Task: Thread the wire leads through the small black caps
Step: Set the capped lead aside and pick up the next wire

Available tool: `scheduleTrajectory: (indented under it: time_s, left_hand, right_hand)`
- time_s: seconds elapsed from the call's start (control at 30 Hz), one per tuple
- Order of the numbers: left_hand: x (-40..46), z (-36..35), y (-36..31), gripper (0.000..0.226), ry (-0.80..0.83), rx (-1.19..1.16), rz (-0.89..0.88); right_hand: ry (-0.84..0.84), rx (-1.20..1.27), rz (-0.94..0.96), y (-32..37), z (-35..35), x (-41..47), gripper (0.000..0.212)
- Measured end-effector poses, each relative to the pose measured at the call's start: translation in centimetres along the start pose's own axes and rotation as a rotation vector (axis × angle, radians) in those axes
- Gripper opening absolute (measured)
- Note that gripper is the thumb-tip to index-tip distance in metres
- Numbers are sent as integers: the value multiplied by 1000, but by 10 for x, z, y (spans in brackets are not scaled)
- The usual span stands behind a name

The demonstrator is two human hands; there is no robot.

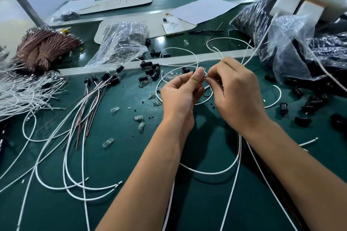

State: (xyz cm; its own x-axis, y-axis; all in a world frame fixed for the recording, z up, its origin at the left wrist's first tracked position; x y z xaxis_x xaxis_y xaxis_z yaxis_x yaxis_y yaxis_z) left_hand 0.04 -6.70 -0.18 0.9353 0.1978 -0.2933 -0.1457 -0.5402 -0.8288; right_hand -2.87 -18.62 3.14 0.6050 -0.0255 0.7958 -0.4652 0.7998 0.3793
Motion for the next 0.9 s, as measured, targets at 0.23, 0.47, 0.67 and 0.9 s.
scheduleTrajectory:
  time_s: [0.23, 0.47, 0.67, 0.9]
  left_hand:
    - [0, -1, 7, 10, -25, 14, -58]
    - [1, 0, 15, 30, -79, -33, -72]
    - [1, -2, 10, 12, -45, -37, -73]
    - [4, 4, -4, 10, -69, -64, -104]
  right_hand:
    - [-8, -28, -24, 4, -3, -1, 8]
    - [-10, -58, -43, 10, -8, -5, 8]
    - [-64, 38, -126, 5, -6, -4, 7]
    - [-114, 109, -174, 4, -5, -7, 3]
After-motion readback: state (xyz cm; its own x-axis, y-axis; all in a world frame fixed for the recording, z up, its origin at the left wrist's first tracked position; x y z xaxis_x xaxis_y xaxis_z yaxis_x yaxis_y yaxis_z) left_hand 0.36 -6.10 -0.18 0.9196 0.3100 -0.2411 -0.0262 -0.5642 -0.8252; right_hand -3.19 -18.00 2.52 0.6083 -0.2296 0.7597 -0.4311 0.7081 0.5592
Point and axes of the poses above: each hand's wrist, its own x-axis towards the middle knuckle, its own z-axis out of the back of the hand, y = z × x, the point moved 3 cm from there along x, towards the middle knuckle, and after that the axes turned 11 degrees about -y, right-handed, at the moved point
